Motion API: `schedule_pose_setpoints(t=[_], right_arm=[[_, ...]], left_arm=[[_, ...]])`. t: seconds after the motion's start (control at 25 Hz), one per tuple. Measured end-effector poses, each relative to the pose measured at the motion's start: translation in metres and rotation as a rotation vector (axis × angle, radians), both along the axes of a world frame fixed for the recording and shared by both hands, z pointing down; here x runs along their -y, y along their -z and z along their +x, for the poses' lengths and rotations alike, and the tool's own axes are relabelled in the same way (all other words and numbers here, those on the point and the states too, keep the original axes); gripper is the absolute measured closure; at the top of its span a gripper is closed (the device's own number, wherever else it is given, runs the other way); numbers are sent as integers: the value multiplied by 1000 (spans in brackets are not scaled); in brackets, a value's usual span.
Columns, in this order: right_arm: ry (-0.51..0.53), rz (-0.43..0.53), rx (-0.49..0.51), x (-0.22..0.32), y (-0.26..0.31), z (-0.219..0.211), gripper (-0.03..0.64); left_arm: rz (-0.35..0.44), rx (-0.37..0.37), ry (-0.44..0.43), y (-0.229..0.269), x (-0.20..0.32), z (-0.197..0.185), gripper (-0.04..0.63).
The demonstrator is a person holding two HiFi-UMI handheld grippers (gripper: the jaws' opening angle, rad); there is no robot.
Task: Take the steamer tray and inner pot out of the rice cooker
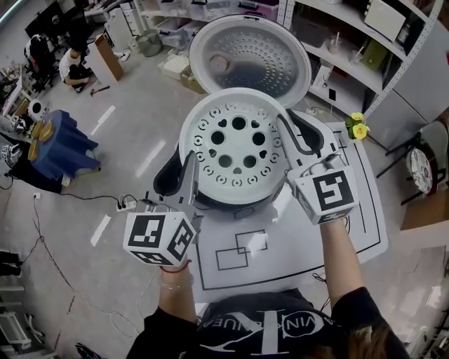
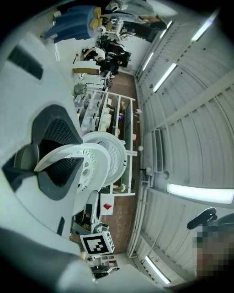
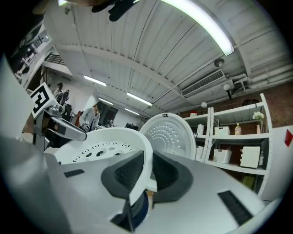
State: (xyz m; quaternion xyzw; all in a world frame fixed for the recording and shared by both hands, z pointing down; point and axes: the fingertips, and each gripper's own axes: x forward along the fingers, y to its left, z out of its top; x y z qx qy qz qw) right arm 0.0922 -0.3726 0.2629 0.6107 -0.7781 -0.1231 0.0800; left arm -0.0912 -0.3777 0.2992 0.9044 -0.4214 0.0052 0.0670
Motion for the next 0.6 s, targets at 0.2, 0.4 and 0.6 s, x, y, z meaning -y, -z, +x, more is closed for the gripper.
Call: schedule_pose_setpoints(t=[0.2, 0.4, 0.6], right_arm=[[68, 38, 53, -21, 31, 7, 558], [150, 56, 88, -68, 33, 21, 559], [198, 36, 105, -94, 24, 27, 561]], left_arm=[[70, -37, 63, 42, -29, 5, 511], [96, -55, 132, 45, -87, 20, 514], [64, -73, 170, 35, -120, 24, 520]])
